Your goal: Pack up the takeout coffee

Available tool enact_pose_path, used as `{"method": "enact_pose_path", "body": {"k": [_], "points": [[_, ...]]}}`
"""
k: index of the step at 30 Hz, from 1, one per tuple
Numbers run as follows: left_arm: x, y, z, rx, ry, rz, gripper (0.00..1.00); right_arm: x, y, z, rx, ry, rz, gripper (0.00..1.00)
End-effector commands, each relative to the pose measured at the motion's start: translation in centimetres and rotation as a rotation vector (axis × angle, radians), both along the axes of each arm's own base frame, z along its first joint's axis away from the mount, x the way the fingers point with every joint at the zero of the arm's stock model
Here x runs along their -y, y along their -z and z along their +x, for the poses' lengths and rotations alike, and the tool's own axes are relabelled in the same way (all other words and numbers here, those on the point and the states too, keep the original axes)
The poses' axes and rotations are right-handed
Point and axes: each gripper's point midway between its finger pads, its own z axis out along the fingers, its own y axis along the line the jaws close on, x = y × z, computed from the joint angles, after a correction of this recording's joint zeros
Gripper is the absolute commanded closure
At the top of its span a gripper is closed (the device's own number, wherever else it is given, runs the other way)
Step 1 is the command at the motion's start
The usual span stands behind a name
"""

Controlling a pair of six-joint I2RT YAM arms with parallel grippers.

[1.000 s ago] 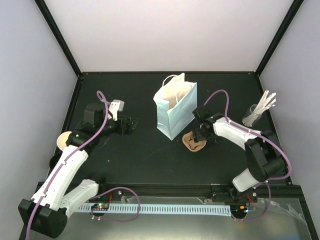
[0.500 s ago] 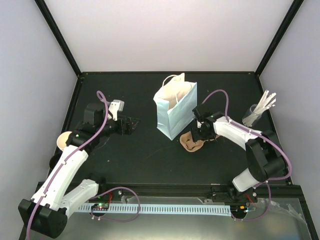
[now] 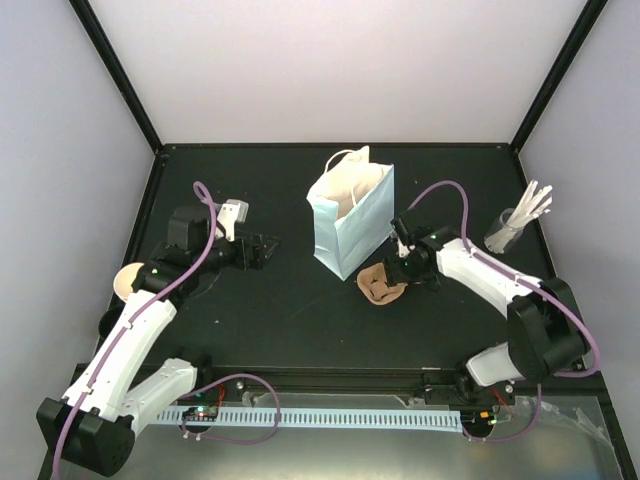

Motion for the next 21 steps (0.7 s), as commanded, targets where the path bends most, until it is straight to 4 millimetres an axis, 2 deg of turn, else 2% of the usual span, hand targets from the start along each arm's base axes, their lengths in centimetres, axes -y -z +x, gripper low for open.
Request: {"method": "enact_pose_path", "body": {"k": [1,10,21], "points": [[0.0,-1.7,0.2,0.040,-0.003,-0.014,0.01,2.2,-0.3,1.9,0.047,0.017,-0.172,0.28],[-0.2,-1.6,0.0,0.039,-0.008,-0.012,0.01,0.4,0.9,3.4,0.023,-0.048,-0.146,0.27],[-0.2,-1.7,0.2,0.044,-0.007,-0.001,0.01,-0.3,2.6,3.7,-0.012,-0.067,-0.134,0.39]]}}
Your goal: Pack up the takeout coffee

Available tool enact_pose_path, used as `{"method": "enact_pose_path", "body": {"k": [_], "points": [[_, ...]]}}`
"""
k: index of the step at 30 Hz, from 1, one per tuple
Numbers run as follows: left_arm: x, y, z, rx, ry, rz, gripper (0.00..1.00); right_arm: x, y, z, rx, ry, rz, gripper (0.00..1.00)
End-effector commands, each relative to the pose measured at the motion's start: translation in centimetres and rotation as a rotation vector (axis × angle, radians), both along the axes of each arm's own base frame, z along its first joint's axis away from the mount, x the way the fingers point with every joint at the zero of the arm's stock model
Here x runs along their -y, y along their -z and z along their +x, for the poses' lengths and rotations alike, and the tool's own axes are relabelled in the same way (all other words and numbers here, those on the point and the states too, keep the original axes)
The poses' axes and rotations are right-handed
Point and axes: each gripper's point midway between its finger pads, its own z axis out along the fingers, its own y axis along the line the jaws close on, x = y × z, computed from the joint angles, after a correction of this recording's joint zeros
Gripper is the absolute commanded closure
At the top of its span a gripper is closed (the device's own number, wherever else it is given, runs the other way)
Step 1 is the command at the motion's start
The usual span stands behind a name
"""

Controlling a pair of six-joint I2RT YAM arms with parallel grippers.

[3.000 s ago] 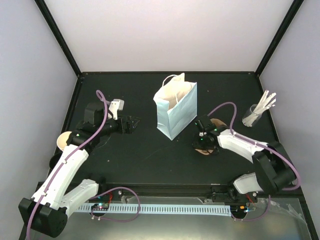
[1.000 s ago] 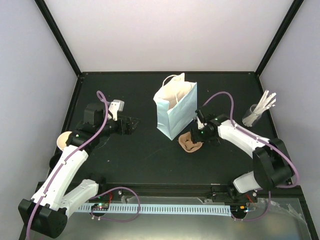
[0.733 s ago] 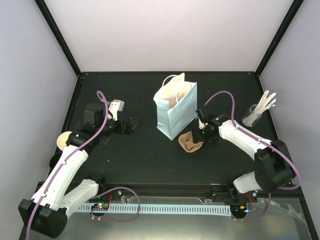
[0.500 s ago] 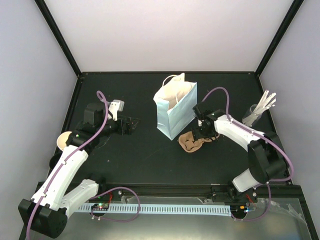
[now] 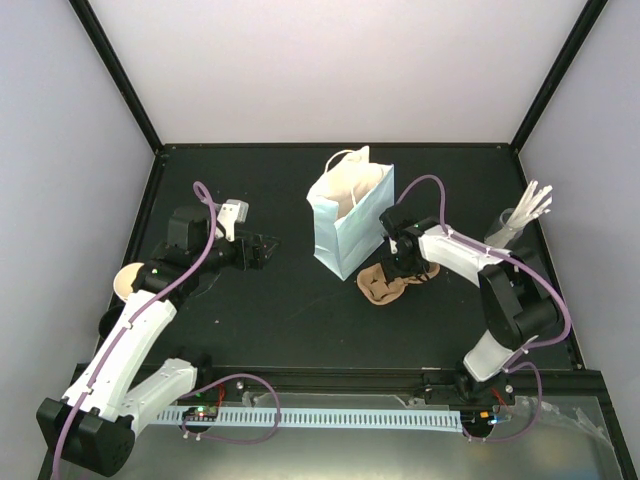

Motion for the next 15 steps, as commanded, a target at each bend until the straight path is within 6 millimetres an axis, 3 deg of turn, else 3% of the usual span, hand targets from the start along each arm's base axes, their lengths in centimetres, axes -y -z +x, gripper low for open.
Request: {"method": "enact_pose_path", "body": {"k": [1,15], "points": [[-0.2,-1.7,0.2,0.043,-0.007,-0.001,0.01,-0.9,-0.4,1.0,0.027,-0.018,0.028,0.40],[-0.1,-1.9,0.5,0.047,-0.005,0.000,0.01,-1.0,-2.7,0.0,0.059,-0.010,0.079,0.57]]}}
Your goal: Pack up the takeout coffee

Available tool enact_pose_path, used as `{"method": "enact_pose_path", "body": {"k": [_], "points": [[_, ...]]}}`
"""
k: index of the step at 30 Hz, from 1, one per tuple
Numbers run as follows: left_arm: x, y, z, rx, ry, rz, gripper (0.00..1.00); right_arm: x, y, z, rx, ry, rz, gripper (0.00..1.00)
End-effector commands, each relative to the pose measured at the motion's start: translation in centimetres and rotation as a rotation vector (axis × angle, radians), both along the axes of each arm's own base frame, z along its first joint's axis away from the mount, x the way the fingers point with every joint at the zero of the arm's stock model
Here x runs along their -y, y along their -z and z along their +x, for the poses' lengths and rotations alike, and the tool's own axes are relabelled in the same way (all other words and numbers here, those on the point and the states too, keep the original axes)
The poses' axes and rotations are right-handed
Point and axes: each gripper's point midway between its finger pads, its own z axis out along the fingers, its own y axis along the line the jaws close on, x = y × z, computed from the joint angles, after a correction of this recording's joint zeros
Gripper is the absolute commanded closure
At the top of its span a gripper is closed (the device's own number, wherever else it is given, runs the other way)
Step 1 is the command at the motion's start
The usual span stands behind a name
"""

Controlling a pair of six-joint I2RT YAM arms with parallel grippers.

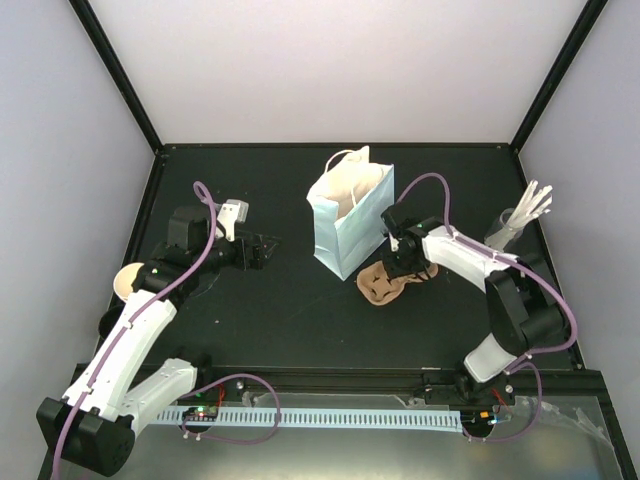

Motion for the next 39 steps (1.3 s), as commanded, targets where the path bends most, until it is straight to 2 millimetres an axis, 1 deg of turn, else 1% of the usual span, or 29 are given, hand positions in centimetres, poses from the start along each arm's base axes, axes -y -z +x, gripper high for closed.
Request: {"method": "enact_pose_path", "body": {"k": [1,7,11,14,16,18,20,24,27,29,33,34,36,39], "points": [[-0.1,-2.0,0.5,0.048,-0.003,0.000,0.01,-0.5,-2.2,-0.4,0.041,-0.002,0.052,0.57],[0.2,-2.4,0.8,0.050,0.003,-0.011,0.01,-0.2,-5.2,-1.5,0.085,0.004,0.098,0.57],[1.0,-3.0,1.3,0.046,0.034,-0.043,0.01,0.0,-8.2,-2.3,0.135,0.004,0.136,0.57],[2.0,-4.1,1.9,0.045,0.067,-0.066,0.01,0.1,-11.5,-2.5,0.198,0.004,0.177,0.56],[2.1,-4.7,2.8,0.040,0.034,-0.037,0.01,0.4,-14.1,-2.9,0.249,0.004,0.204,0.56],[3.0,-5.9,3.3,0.074,0.045,-0.015,0.01,0.7,-16.6,-3.1,0.302,0.008,0.222,0.57],[3.8,-7.6,4.0,0.119,0.050,-0.004,0.01,1.2,-19.1,-3.4,0.356,0.017,0.239,0.57],[5.2,-9.7,5.8,0.187,0.082,0.030,0.01,2.0,-24.2,-3.8,0.477,0.030,0.281,0.57],[6.3,-10.7,7.4,0.223,0.114,0.070,0.03,2.3,-28.1,-4.1,0.572,0.034,0.321,0.57],[7.1,-10.0,9.0,0.201,0.133,0.101,0.04,2.7,-30.7,-4.2,0.629,0.042,0.339,0.57],[8.7,-9.0,11.2,0.168,0.178,0.155,0.06,3.6,-35.3,-4.2,0.737,0.077,0.361,0.59],[9.5,-8.4,11.2,0.159,0.207,0.186,0.06,3.9,-36.1,-4.1,0.761,0.090,0.360,0.60],[10.6,-7.2,12.1,0.146,0.228,0.283,0.06,4.4,-37.4,-3.8,0.800,0.116,0.354,0.60],[11.6,-6.5,13.4,0.126,0.225,0.346,0.11,4.9,-39.0,-3.2,0.851,0.151,0.352,0.60]]}}
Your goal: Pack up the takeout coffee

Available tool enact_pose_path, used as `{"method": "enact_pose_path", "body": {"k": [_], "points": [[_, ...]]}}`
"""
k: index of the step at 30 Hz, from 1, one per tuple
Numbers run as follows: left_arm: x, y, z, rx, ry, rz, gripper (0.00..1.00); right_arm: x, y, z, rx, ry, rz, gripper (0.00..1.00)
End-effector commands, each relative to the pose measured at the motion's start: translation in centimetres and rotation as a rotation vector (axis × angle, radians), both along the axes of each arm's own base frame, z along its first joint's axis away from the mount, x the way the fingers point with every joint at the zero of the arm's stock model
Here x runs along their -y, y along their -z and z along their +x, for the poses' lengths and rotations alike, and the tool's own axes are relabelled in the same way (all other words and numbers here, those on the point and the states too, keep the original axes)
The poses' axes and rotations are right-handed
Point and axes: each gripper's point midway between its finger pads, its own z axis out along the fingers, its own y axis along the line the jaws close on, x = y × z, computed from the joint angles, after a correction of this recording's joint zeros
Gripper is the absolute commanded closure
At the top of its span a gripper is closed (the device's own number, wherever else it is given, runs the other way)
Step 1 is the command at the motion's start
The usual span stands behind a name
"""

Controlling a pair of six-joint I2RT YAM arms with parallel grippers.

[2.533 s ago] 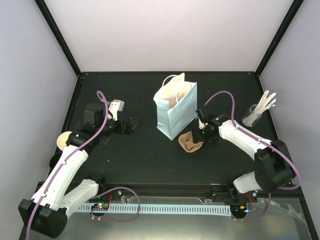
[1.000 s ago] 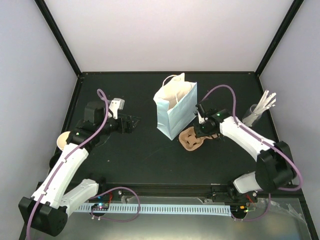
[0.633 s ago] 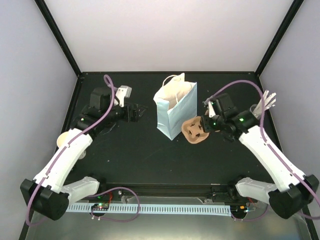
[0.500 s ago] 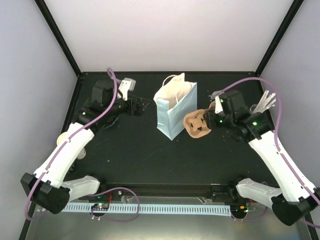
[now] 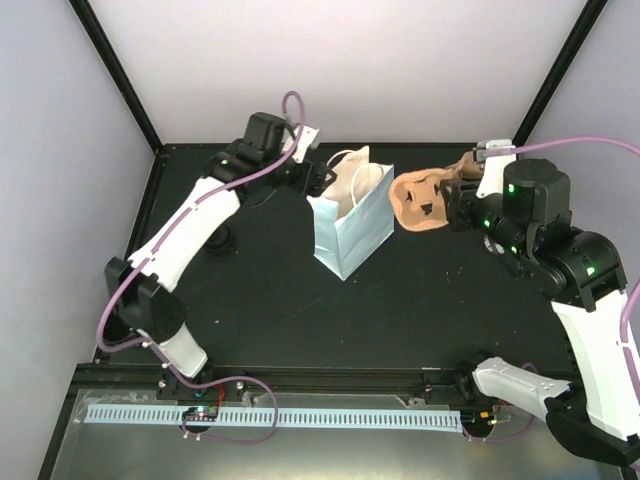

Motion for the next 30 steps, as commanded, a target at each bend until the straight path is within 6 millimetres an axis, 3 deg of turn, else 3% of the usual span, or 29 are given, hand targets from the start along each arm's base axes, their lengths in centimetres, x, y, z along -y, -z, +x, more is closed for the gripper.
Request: {"method": "enact_pose_path", "body": {"k": [1,5,10,12,15,16,23,30], "points": [[1.1,0.8,0.8,0.002,0.024,0.128,0.12,1.3,-1.8,1.0,0.047,0.098,0.002,0.60],[1.8,1.8,2.4,-0.001,0.005,0.122,0.20,1.6,-3.7,1.8,0.108,0.135,0.030,0.60],[2.9,3.1,3.5,-0.033,0.026,0.126,0.45,1.1,-6.1,3.0,0.172,0.141,0.059,0.60],[3.4,3.4,3.8,-0.046,0.043,0.126,0.61,0.7,-6.9,3.4,0.186,0.129,0.069,0.60],[3.6,3.2,3.5,-0.062,0.068,0.129,0.95,-0.2,-8.0,3.6,0.207,0.094,0.100,0.60],[3.6,2.7,3.3,-0.059,0.076,0.131,0.98,-0.4,-8.2,3.7,0.210,0.085,0.109,0.60],[1.3,-0.6,0.3,0.039,0.102,0.215,0.98,-4.3,-8.8,2.2,0.195,-0.134,0.220,0.62],[-1.8,-0.2,-3.2,0.073,0.066,0.308,0.98,-9.5,-7.2,-1.2,0.091,-0.457,0.405,0.62]]}}
